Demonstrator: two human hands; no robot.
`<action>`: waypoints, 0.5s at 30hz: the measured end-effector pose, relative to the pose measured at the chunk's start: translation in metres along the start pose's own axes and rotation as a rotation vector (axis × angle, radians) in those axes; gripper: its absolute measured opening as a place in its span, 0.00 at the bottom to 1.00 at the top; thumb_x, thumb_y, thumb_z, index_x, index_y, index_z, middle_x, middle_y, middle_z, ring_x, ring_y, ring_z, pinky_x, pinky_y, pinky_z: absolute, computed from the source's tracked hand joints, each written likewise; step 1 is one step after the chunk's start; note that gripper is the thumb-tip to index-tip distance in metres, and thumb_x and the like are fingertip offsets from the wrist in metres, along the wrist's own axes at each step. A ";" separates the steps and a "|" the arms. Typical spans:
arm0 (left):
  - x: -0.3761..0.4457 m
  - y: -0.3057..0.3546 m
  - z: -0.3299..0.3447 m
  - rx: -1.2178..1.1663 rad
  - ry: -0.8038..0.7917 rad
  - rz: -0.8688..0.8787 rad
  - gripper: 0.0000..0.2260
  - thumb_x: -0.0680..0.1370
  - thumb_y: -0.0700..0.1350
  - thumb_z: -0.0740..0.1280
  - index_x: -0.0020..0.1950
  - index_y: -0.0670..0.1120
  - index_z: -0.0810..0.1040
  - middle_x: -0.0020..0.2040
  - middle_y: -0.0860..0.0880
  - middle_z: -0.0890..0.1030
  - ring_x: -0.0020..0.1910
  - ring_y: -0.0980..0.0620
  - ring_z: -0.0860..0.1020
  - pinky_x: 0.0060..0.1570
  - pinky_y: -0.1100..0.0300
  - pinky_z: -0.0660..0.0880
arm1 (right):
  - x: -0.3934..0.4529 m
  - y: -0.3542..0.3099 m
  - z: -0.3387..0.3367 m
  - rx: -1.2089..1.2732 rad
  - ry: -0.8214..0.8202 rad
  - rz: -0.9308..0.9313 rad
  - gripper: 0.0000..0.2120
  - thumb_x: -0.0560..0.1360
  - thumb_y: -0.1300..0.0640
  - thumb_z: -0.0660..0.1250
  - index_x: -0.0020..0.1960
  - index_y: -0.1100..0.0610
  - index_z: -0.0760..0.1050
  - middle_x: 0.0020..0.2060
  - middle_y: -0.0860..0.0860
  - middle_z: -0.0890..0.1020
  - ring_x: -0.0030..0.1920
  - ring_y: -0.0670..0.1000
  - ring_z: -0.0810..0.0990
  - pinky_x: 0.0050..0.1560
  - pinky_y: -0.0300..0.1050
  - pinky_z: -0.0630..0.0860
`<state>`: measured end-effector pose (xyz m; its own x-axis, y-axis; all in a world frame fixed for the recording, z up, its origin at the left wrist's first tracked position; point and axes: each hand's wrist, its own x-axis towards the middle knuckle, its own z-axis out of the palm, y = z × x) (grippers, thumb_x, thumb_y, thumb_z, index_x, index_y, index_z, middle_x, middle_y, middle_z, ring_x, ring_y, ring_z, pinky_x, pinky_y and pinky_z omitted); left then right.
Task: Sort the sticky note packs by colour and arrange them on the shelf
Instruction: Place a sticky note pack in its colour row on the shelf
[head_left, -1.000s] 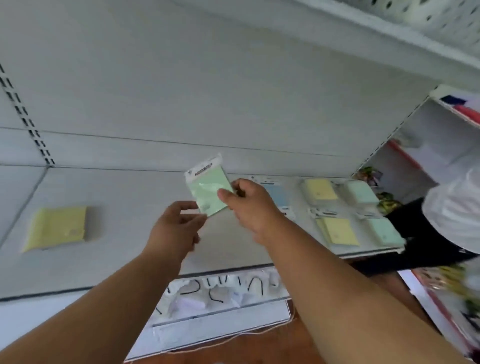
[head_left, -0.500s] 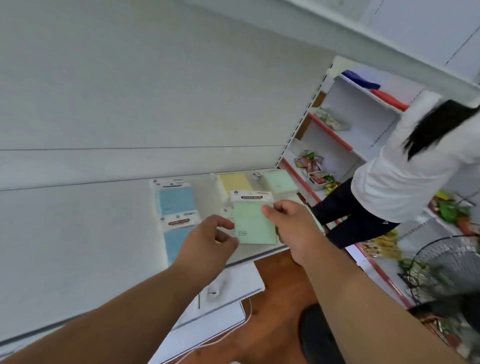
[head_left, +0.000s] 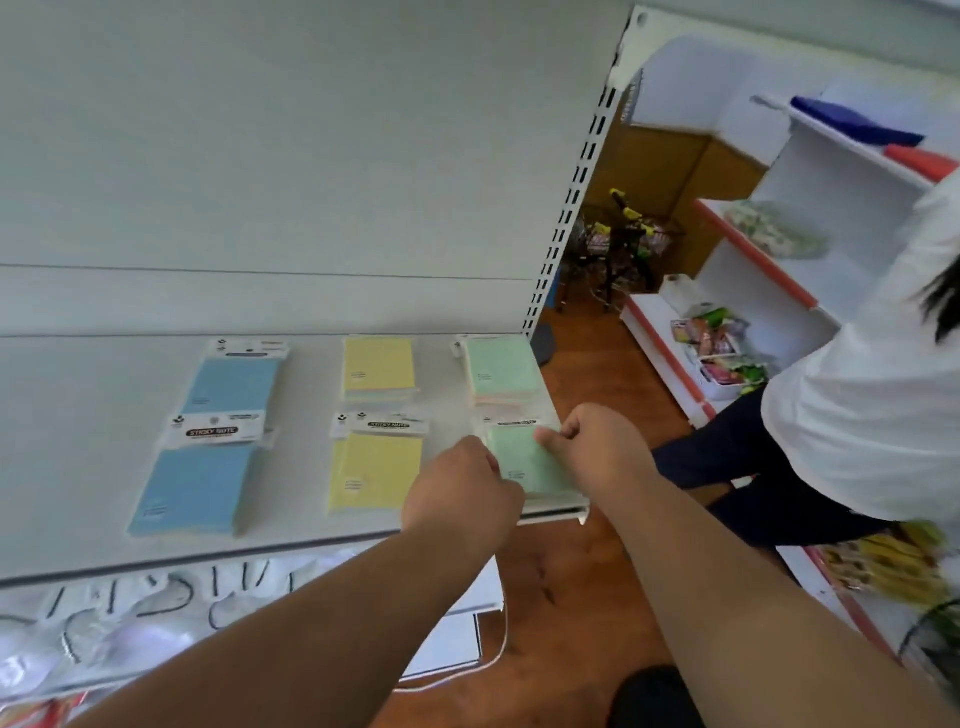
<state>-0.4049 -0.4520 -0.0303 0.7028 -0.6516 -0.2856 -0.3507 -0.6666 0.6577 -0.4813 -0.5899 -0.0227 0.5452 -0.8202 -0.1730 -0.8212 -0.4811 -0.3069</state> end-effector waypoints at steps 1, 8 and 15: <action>-0.001 0.003 0.000 0.043 0.007 0.015 0.10 0.71 0.49 0.65 0.51 0.51 0.74 0.46 0.52 0.80 0.46 0.48 0.79 0.43 0.57 0.76 | 0.001 0.000 -0.001 -0.003 0.011 0.002 0.17 0.76 0.40 0.63 0.45 0.55 0.72 0.38 0.51 0.78 0.42 0.54 0.78 0.43 0.51 0.76; -0.016 -0.011 -0.012 0.064 0.091 0.053 0.11 0.73 0.51 0.64 0.54 0.53 0.72 0.45 0.55 0.80 0.45 0.52 0.79 0.45 0.57 0.77 | -0.021 -0.035 -0.006 -0.013 0.135 -0.188 0.05 0.75 0.52 0.64 0.46 0.53 0.69 0.40 0.50 0.76 0.41 0.53 0.75 0.34 0.44 0.69; -0.035 -0.094 -0.095 -0.021 0.289 -0.032 0.06 0.73 0.50 0.63 0.50 0.55 0.73 0.39 0.57 0.79 0.41 0.54 0.78 0.40 0.60 0.73 | -0.049 -0.160 0.020 0.166 0.141 -0.421 0.06 0.73 0.49 0.65 0.43 0.51 0.70 0.41 0.49 0.80 0.43 0.53 0.78 0.38 0.44 0.71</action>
<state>-0.3377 -0.3325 -0.0155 0.8616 -0.4980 -0.0984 -0.3147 -0.6760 0.6663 -0.3735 -0.4663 0.0157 0.7871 -0.6043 0.1237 -0.4896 -0.7341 -0.4706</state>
